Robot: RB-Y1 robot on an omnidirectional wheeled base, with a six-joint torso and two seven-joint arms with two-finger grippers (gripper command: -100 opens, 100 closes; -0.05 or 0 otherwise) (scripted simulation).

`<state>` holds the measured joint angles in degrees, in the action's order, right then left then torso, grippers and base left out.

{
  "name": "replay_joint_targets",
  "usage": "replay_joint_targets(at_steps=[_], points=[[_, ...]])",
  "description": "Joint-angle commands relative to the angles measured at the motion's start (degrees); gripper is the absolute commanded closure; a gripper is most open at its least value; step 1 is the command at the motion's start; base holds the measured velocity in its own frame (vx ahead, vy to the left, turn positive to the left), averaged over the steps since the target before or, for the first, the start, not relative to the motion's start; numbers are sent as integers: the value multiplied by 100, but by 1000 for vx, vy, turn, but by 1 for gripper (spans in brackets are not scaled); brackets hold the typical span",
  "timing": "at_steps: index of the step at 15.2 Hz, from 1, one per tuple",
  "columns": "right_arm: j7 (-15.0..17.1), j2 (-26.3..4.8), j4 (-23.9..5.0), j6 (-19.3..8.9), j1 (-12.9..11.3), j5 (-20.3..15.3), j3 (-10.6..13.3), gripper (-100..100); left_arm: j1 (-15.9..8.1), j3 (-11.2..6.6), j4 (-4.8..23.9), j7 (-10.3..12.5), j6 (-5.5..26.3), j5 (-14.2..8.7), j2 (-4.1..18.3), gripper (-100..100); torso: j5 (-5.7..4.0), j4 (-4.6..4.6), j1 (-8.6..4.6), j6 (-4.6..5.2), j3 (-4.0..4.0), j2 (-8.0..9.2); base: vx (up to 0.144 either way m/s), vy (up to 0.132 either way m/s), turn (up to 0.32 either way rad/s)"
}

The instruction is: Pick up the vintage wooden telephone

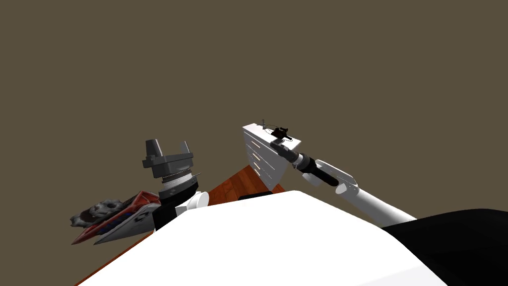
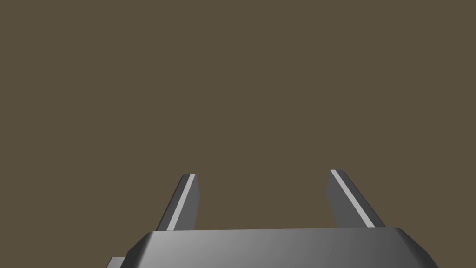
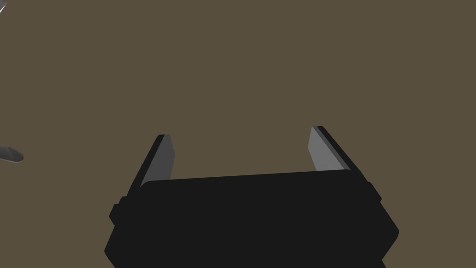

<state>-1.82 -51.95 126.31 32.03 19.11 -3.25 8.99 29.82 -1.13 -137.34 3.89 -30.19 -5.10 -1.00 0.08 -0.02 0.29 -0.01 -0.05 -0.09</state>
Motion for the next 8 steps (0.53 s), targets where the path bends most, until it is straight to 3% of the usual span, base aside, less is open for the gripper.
replay_joint_targets(at_steps=[1, 8], points=[[-2, -223, 8, -14, -13, -4, 5, -100, 0, 0, 0, 0, 0, 0, 0, 0, 0, 0, 0, 0, 0, 0, 15, 36, -1], [-90, -1159, -101, 18, -173, -110, 148, -100, 0, 0, 0, 0, 0, 0, 0, 0, -1, -1, 0, -1, -1, -2, 21, 61, 31]])
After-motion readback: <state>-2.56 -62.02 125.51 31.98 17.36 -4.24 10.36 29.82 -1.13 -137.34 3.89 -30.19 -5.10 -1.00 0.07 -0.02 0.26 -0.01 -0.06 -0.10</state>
